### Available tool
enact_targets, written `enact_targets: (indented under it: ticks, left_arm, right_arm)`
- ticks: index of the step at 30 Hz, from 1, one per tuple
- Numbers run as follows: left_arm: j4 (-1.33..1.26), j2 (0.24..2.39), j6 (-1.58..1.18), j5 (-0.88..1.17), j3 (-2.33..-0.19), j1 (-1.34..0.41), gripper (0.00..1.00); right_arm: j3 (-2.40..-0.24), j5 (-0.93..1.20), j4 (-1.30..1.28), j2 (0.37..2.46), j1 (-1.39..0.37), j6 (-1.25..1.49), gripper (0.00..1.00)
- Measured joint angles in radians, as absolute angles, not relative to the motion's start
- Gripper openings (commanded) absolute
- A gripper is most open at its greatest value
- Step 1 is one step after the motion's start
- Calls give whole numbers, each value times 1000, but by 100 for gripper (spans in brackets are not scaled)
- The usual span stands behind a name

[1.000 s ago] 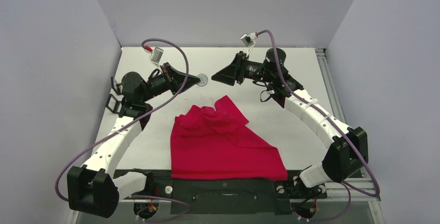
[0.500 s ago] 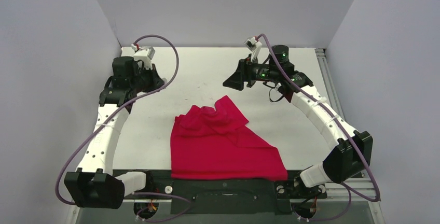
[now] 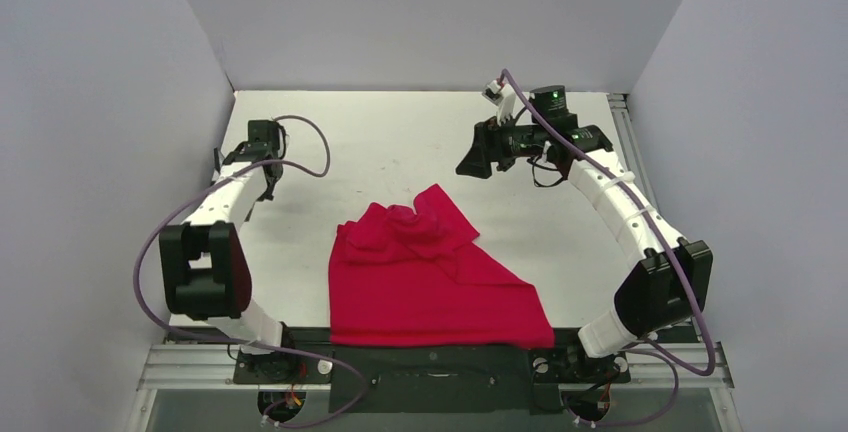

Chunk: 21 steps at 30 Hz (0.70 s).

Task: Remove the brooch from the garment
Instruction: Place the brooch in the brooch box.

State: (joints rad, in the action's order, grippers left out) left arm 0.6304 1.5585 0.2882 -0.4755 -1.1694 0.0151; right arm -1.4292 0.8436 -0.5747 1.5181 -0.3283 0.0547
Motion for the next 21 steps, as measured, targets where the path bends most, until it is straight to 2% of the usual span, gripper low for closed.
enact_targets:
  ticks: [8, 21]
  left_arm:
    - [517, 1811, 424, -643, -1190, 94, 0]
    - [361, 1908, 533, -679, -1232, 120, 0]
  right_arm:
    - [-1429, 867, -639, 1535, -295, 3, 65]
    - [-1390, 892, -628, 1534, -290, 26, 65]
